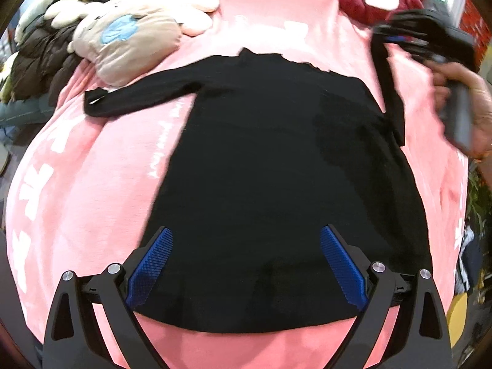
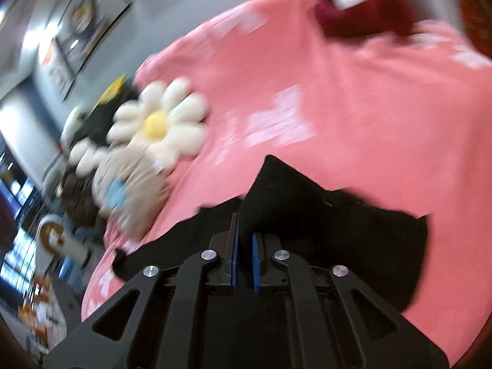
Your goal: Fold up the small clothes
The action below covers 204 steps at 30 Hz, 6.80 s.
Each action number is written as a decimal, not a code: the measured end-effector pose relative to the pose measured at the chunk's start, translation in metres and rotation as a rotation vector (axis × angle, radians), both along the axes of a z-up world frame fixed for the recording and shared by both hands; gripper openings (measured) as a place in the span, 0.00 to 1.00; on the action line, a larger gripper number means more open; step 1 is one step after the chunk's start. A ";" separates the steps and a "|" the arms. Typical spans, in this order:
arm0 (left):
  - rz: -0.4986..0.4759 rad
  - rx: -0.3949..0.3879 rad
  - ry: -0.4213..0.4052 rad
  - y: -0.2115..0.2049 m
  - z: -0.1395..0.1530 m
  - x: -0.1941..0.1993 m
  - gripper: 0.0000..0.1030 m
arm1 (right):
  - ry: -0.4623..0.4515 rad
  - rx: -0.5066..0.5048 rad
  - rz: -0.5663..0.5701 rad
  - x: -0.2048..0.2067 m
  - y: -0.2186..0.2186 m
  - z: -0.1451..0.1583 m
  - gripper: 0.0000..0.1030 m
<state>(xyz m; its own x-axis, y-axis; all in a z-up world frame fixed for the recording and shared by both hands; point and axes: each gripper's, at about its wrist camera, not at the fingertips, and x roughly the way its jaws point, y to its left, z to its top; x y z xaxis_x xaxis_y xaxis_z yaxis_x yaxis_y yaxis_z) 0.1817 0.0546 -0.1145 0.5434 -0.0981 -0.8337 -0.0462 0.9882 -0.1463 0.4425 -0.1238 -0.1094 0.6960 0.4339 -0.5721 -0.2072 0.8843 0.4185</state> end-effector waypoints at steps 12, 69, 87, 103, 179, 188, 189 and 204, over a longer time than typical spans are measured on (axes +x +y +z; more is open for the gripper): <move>0.042 -0.040 0.022 0.042 -0.010 0.007 0.92 | 0.027 -0.279 -0.071 -0.085 0.007 -0.055 0.65; 0.025 0.011 0.074 -0.004 -0.050 0.293 0.05 | 0.286 -0.363 -0.573 -0.050 -0.184 -0.142 0.27; 0.061 -0.046 -0.006 0.034 -0.037 0.264 0.60 | 0.191 -0.427 -0.374 -0.030 -0.130 -0.130 0.56; 0.818 -0.302 0.094 0.322 -0.095 0.209 0.66 | 0.209 -0.352 -0.176 -0.215 -0.050 -0.107 0.58; 0.006 -0.098 0.040 -0.004 -0.045 0.088 0.85 | 0.231 -0.316 -0.239 -0.030 -0.123 -0.117 0.13; 0.007 -0.106 0.078 0.025 -0.043 0.052 0.85 | 0.211 -0.259 -0.269 -0.212 -0.142 -0.095 0.37; 0.015 -0.105 0.084 0.029 -0.043 0.048 0.85 | 0.247 -0.235 -0.267 -0.232 -0.145 -0.103 0.37; 0.228 -0.270 0.122 0.118 -0.085 -0.023 0.85 | 0.381 -0.083 -0.313 -0.310 -0.125 -0.155 0.70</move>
